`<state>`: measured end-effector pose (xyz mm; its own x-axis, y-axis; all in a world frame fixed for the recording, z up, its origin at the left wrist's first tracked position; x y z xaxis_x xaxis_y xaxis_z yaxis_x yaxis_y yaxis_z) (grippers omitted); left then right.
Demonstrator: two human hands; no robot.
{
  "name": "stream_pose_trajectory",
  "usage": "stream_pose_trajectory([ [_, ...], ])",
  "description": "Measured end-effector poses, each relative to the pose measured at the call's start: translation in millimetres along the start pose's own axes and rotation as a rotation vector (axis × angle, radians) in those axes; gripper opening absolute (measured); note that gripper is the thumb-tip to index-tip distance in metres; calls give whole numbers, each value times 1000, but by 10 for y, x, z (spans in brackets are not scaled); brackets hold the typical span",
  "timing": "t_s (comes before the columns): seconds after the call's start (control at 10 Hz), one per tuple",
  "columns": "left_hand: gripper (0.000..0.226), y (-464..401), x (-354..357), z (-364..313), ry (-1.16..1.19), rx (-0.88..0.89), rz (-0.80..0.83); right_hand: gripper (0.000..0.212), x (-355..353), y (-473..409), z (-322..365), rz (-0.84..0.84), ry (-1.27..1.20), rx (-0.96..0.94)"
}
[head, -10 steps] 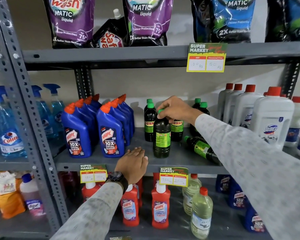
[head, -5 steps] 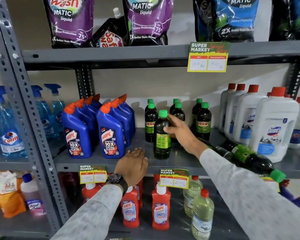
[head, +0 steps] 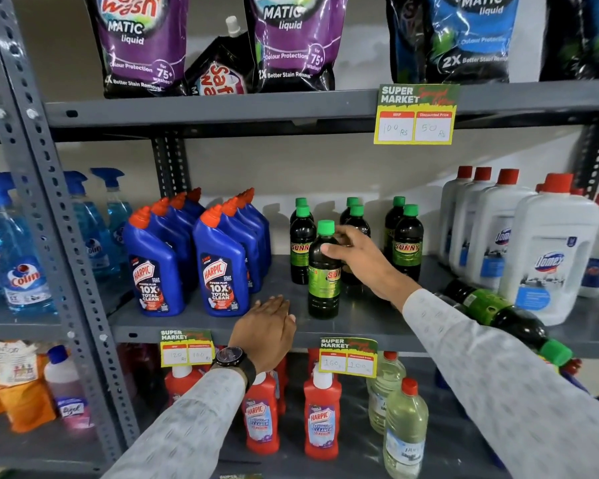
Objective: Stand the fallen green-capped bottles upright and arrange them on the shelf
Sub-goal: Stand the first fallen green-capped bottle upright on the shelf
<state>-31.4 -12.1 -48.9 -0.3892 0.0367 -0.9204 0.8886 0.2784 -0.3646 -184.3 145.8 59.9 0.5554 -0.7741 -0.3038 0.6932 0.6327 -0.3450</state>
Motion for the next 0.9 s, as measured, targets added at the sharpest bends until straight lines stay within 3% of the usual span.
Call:
stream_pose_trajectory([
  [0.1,57,7,-5,0,-5,-1,7,36,-38,-19,40,85,-85,24],
  [0.2,58,1,-7,-2,-3,-2,10,35,-37,-28,31,18,-41,29],
  [0.4,59,-1,2,3,-6,-8,7,57,52,8,55,-102,134,-26],
  [0.6,58,-5,-1,-2,-6,-6,0,40,20,46,42,37,-33,9],
  [0.9,58,-7,6,-6,-9,-15,3,50,46,63,31,-61,151,-35],
])
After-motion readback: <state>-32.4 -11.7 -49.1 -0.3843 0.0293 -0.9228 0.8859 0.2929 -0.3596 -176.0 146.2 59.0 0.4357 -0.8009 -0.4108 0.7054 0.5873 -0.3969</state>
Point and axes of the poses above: each hand's wrist, its own y-axis away from the middle knuckle, its own x-axis out of the palm, z = x × y, the point moved 1 cm from there along -y, towards the middle knuckle, and after that the axes turned 2 degrees about y, right-handed, at the moved point
